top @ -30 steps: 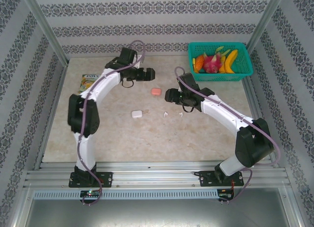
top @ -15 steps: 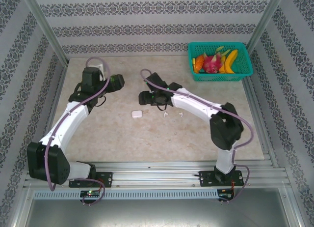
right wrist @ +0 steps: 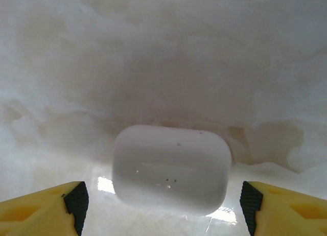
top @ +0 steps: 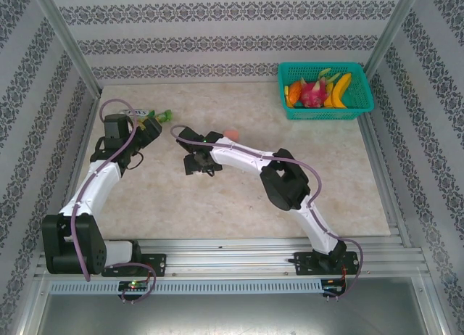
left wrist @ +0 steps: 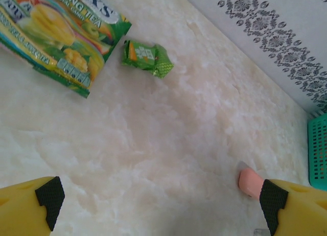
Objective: Insert the wireless bluetooth earbuds into the charging case
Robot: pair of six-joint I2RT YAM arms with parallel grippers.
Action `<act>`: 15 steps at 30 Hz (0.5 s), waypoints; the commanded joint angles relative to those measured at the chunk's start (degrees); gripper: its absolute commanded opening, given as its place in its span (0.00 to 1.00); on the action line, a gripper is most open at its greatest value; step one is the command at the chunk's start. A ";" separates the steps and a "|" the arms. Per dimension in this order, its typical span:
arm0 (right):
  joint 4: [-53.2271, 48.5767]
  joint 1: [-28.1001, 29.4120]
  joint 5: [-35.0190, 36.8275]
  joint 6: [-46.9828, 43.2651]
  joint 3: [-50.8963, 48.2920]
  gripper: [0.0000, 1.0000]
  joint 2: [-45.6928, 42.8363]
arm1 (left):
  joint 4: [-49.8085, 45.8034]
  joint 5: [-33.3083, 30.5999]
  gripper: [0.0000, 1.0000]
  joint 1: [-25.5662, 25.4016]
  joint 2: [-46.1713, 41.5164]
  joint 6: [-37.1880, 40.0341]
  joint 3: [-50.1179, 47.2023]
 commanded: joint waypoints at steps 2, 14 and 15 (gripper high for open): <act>-4.03 0.17 2.53 1.83 3.31 0.80 2.56 | 4.03 0.67 1.00 0.83 -1.46 -2.98 -2.69; -7.99 0.26 4.16 2.39 10.77 0.77 8.93 | 6.87 3.53 1.00 1.09 -1.59 -6.08 -5.25; -7.98 0.26 4.24 2.50 10.69 0.76 9.03 | 6.71 3.73 1.00 1.11 -1.38 -5.99 -5.20</act>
